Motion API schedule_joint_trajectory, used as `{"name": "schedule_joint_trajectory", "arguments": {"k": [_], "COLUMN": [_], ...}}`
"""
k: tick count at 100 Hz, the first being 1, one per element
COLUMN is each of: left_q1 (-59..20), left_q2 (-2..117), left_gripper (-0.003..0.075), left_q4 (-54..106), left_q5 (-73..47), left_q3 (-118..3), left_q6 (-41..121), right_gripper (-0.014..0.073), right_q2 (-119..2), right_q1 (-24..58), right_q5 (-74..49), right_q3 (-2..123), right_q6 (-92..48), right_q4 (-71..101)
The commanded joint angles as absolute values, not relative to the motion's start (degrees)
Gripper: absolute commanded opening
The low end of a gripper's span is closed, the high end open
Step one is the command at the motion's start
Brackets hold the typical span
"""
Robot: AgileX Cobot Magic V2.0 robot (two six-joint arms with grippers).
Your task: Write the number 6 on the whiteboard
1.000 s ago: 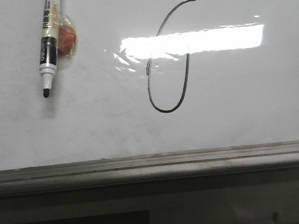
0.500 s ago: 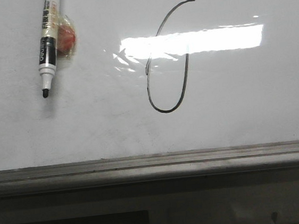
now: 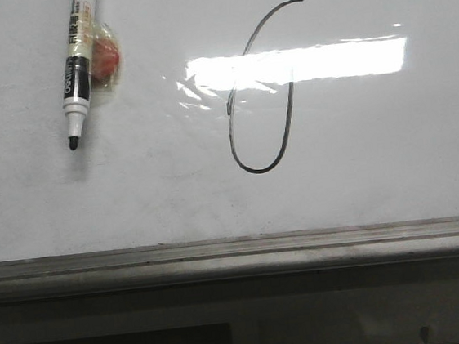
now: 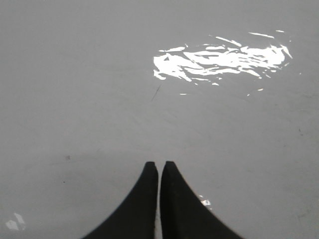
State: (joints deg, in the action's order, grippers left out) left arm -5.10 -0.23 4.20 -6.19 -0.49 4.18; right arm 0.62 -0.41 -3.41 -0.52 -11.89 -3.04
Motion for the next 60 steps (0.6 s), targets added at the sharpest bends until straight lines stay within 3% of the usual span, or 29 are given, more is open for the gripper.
{"name": "schedule_joint_trajectory", "arguments": {"k": [1, 60], "left_q1": [-5.08, -5.08], "left_q2": [-1.89, -1.89], "left_gripper": [-0.002, -0.002], "left_q4": [4.64, 4.64], "left_q5": [-1.97, -1.97], "left_q3": [2.26, 2.26], "left_q6": [3.79, 3.79], "right_gripper": [-0.0051, -0.0051], "right_q2": [1.72, 1.72], "right_q1": [-0.77, -0.77], "right_q5": [1.98, 2.53], "right_q3": [-1.87, -1.87], "right_q6": [-11.71, -11.71], "right_q4": [-3.98, -3.98]}}
